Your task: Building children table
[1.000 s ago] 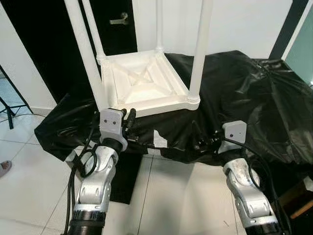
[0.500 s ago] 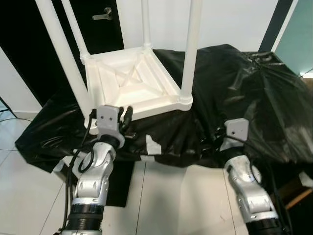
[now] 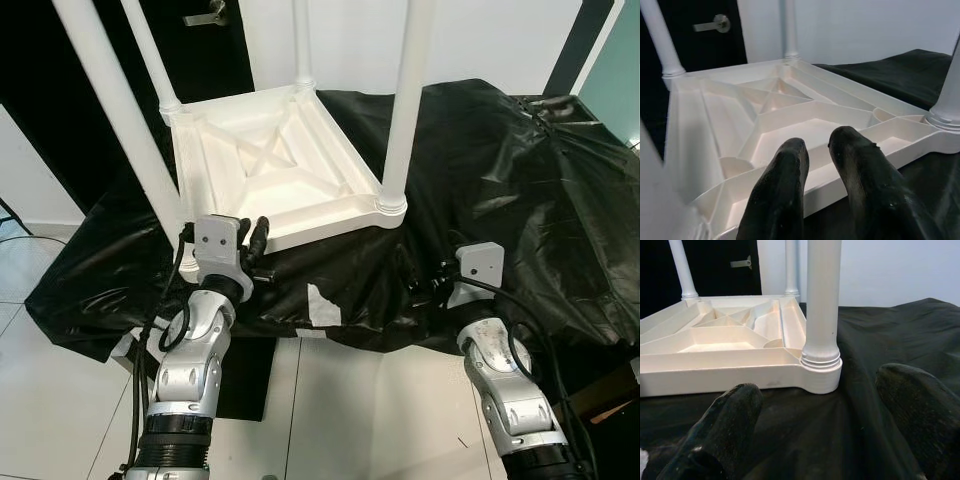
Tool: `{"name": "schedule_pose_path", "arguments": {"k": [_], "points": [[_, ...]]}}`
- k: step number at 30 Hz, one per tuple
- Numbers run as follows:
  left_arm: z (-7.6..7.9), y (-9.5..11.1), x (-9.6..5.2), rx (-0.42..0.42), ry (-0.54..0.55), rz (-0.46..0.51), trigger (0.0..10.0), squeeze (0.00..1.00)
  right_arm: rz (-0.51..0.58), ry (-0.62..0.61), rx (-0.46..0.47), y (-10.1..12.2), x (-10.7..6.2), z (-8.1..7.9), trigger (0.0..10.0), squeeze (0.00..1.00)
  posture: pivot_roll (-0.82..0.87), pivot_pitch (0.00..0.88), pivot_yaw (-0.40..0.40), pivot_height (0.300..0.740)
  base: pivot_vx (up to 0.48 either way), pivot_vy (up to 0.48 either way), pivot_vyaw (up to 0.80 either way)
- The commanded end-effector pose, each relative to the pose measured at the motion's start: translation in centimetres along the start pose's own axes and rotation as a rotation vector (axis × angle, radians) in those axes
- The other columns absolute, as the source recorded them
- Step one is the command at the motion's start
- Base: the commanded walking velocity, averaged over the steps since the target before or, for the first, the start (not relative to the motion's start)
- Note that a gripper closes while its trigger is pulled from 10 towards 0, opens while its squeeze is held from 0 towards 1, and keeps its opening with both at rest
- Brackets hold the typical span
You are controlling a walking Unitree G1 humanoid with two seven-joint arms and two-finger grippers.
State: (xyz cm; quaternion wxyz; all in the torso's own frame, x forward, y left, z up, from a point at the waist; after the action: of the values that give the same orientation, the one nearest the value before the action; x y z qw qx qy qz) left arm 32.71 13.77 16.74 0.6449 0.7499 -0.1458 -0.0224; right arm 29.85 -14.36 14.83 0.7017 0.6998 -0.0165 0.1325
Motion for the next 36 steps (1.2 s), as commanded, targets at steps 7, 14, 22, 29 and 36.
{"name": "schedule_pose_path", "arguments": {"k": [7,14,22,29,36], "points": [[0.2,-0.4,-0.5,0.022,0.005,0.000,10.0,0.00,-0.003,0.004,-0.002,-0.2,-0.4,0.2,10.0,0.00,0.05,0.000,-0.008,0.740,0.000,0.000,0.00],[0.1,-0.4,-0.6,0.000,0.011,-0.001,10.0,0.00,0.002,0.016,-0.002,0.0,-0.3,0.1,10.0,0.00,0.04,0.000,-0.010,0.740,0.000,0.000,0.00],[-1.1,0.0,-1.9,-0.006,0.042,0.015,10.0,0.00,0.013,0.215,-0.016,0.7,-0.7,-2.5,10.0,0.00,0.05,0.000,-0.013,0.740,0.000,0.000,0.00],[-2.2,-0.9,-3.8,0.011,0.072,-0.019,10.0,0.00,-0.003,0.213,-0.021,0.2,-0.9,-2.4,10.0,0.00,0.06,0.000,-0.015,0.740,0.000,0.151,0.00],[-2.3,-0.8,-4.4,0.010,0.086,-0.023,10.0,0.00,-0.012,0.219,-0.023,0.0,-0.9,-2.4,10.0,0.00,0.07,0.000,-0.016,0.740,0.000,0.357,0.00]]}}
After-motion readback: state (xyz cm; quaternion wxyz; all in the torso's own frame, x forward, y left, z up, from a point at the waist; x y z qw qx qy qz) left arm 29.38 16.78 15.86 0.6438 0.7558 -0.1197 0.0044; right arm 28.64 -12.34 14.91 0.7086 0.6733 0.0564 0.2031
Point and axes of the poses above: a point about 5 cm out from each wrist's last joint towards the gripper, its own x axis pointing out of the wrist towards the gripper, its own y axis along the axis of the wrist's last joint, z = x × y, the point moved 2 cm from there along x, pointing out of the wrist towards the gripper, and after that the axes turned 9 degrees about x, right-handed, at the moved point
